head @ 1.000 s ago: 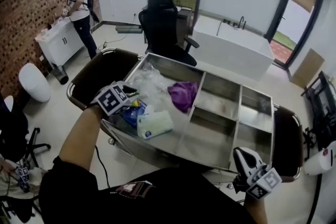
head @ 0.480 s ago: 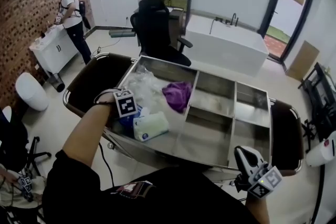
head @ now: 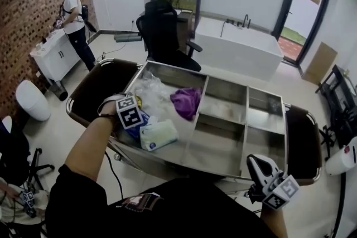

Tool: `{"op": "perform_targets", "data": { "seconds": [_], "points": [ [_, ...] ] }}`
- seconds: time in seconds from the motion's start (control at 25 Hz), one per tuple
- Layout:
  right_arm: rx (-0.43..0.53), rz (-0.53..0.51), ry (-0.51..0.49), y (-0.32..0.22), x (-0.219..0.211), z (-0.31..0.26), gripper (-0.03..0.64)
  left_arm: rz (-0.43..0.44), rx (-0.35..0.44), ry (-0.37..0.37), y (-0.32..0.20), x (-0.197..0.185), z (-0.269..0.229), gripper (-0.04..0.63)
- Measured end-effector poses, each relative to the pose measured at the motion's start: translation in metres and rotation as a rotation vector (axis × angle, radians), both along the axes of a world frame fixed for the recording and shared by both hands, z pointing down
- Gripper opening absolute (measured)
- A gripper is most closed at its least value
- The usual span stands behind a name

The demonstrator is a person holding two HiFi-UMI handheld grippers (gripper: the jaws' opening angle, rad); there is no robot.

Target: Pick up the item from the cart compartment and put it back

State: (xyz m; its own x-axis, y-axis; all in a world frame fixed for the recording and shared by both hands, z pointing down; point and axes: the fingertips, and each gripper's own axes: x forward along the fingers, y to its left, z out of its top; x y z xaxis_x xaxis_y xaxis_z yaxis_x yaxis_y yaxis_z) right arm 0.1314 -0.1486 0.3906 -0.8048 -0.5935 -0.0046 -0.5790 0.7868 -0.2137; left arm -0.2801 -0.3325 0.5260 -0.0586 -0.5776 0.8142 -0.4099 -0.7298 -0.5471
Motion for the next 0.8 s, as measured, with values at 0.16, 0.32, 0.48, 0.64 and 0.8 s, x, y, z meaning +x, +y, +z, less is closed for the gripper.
{"op": "perform_targets", "data": {
  "seconds": [0.16,0.32,0.48,0.64,0.8],
  "points": [
    [0.005,-0.001,-0.002,-0.002,-0.001,0.002,-0.003,0.112,0.289,0.377,0.013,0.064,-0.100,0.061],
    [0.010,-0.013,-0.020,-0.002,-0.006,0.000,-0.003,0.302,0.303,0.905,0.084,0.158,-0.165,0.061],
    [0.006,-0.014,0.008,-0.002,-0.004,0.006,-0.003,0.388,0.208,1.217,0.131,0.219,-0.148,0.060],
    [0.007,-0.027,-0.015,0.001,-0.007,-0.001,-0.003,0.348,0.131,1.484,0.147,0.246,-0.125,0.054],
    [0.020,-0.016,0.020,0.000,-0.001,0.004,-0.003,0.319,0.075,1.566,0.157,0.254,-0.117,0.044]
  ]
}}
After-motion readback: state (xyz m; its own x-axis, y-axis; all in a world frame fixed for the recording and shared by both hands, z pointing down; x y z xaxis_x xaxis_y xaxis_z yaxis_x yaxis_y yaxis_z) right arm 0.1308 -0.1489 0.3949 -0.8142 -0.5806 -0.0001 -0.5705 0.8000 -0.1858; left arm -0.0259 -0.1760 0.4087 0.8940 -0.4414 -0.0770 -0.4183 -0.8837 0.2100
